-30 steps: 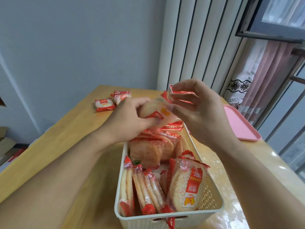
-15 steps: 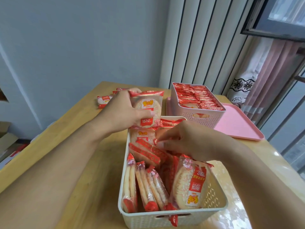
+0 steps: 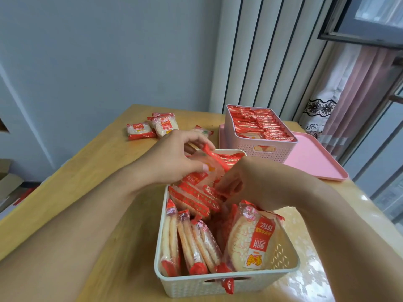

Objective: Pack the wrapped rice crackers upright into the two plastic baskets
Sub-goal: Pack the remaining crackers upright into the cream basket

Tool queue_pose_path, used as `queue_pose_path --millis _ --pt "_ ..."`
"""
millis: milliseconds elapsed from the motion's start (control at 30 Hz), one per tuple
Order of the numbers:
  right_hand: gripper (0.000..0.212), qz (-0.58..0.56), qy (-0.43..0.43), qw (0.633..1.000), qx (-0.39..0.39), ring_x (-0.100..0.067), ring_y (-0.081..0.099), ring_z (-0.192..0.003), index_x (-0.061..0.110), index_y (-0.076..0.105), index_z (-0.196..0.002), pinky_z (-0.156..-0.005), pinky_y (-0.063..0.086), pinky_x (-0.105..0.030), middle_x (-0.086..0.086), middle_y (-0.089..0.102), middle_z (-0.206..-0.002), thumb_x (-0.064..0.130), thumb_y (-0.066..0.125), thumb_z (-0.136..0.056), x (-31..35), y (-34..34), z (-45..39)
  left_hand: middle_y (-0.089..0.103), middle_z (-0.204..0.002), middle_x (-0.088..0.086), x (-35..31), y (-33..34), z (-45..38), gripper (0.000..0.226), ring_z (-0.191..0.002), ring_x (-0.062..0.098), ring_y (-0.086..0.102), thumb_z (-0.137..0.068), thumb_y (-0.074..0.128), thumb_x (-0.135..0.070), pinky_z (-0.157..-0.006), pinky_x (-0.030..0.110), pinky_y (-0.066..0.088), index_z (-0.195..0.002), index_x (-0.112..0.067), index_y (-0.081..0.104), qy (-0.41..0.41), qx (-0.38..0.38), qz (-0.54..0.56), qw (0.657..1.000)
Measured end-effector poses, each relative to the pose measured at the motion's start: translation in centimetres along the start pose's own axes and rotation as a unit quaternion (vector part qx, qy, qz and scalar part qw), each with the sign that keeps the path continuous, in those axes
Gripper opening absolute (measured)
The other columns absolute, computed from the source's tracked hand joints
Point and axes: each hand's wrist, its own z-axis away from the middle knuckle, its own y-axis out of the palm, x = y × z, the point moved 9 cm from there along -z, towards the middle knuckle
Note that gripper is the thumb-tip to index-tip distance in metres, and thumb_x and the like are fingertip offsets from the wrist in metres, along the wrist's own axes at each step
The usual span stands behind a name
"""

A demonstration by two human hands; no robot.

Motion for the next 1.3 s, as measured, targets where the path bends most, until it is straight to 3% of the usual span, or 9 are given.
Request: queue_pose_path --millis 300,400,533,700,867,1000,1067,1167,1300 --pt "0.014 -0.014 0.003 0.999 -0.04 -0.007 0.07 -0.082 0.035 0.078 -0.098 -0.077 0.058 -0.032 0.016 0.076 -0.088 0.041 0.073 -0.086 0.5 -1.0 0.5 0.069 -0.078 -0.02 0.2 -1.1 0.1 0.022 -0.064 0.005 0.062 -0.079 0.085 -0.021 -0.064 0.024 0.05 -0.088 -0.033 0.07 -0.008 -0.043 -0.029 0.999" --pt "0.015 -0.03 0.005 0.998 -0.054 -0.009 0.07 -0.08 0.035 0.077 -0.093 -0.077 0.058 -0.034 0.014 0.076 -0.087 0.046 0.071 -0.084 0.7 -1.6 0.9 0.068 -0.069 -0.02 0.3 -1.3 0.1 0.031 -0.069 0.008 0.069 -0.081 0.083 -0.014 -0.068 0.031 0.056 -0.093 -0.035 0.063 -0.02 -0.046 -0.05 0.997" --pt "0.025 -0.058 0.006 0.99 -0.131 -0.007 0.07 -0.086 0.027 0.076 -0.111 -0.081 0.06 -0.037 0.013 0.076 -0.097 0.03 0.072 -0.087 0.4 -4.0 1.7 0.063 -0.095 -0.019 0.4 -1.0 0.4 0.036 -0.084 0.003 0.064 -0.083 0.081 -0.013 -0.073 0.024 0.051 -0.095 -0.043 0.064 -0.028 -0.021 -0.135 0.99" --pt "0.02 -0.107 0.003 0.966 -0.235 0.01 0.062 -0.082 0.042 0.068 -0.1 -0.074 0.055 -0.021 0.028 0.064 -0.084 0.028 0.074 -0.088 -0.2 -7.0 3.2 0.061 -0.1 -0.011 0.6 -0.4 0.8 0.021 -0.108 0.014 0.052 -0.076 0.085 -0.026 -0.095 0.037 0.048 -0.085 -0.04 0.073 -0.039 -0.012 -0.309 0.95" --pt "0.028 -0.094 0.026 0.955 -0.279 0.006 0.063 -0.085 0.038 0.071 -0.11 -0.077 0.056 -0.027 0.025 0.065 -0.089 0.026 0.077 -0.085 -1.1 -7.7 3.7 0.05 -0.091 -0.014 1.1 -0.4 0.7 0.017 -0.107 0.013 0.042 -0.079 0.082 -0.032 -0.092 0.033 0.039 -0.095 -0.036 0.076 -0.038 0.02 -0.375 0.926" --pt "0.021 -0.141 -0.03 0.925 -0.353 0.008 0.066 -0.083 0.031 0.072 -0.095 -0.069 0.053 -0.012 0.022 0.07 -0.086 0.023 0.083 -0.08 -0.4 -9.1 4.8 0.067 -0.091 -0.019 0.4 -2.3 0.5 0.007 -0.093 0.003 0.059 -0.088 0.075 -0.034 -0.083 0.027 0.046 -0.095 -0.033 0.076 -0.044 -0.017 -0.18 0.982" --pt "0.021 -0.141 -0.083 0.899 -0.406 0.003 0.068 -0.086 0.027 0.074 -0.093 -0.071 0.05 -0.011 0.019 0.074 -0.091 0.016 0.085 -0.079 0.4 -9.9 5.6 0.075 -0.078 -0.009 -0.2 -3.8 0.5 0.034 -0.074 0.002 0.065 -0.101 0.056 -0.04 -0.071 0.024 0.05 -0.09 -0.017 0.079 -0.055 -0.084 0.001 0.995" --pt "0.023 -0.089 -0.154 0.891 -0.418 -0.008 0.066 -0.095 0.028 0.073 -0.085 -0.079 0.052 -0.024 0.014 0.074 -0.101 0.012 0.087 -0.076 2.2 -9.8 5.7 0.077 -0.083 0.014 0.0 -2.2 0.6 0.067 -0.07 0.018 0.066 -0.096 0.044 -0.059 -0.067 0.029 0.044 -0.101 0.0 0.074 -0.124 -0.028 0.256 0.958" --pt "0.013 -0.018 -0.156 0.939 -0.306 -0.007 0.058 -0.106 0.033 0.076 -0.082 -0.084 0.052 -0.035 0.024 0.07 -0.103 0.027 0.085 -0.076 2.6 -7.6 3.6 0.078 -0.087 0.007 -0.3 -1.8 0.4 0.02 -0.074 0.016 0.073 -0.096 0.065 -0.021 -0.066 0.027 0.052 -0.104 -0.005 0.073 -0.081 -0.063 0.286 0.953"
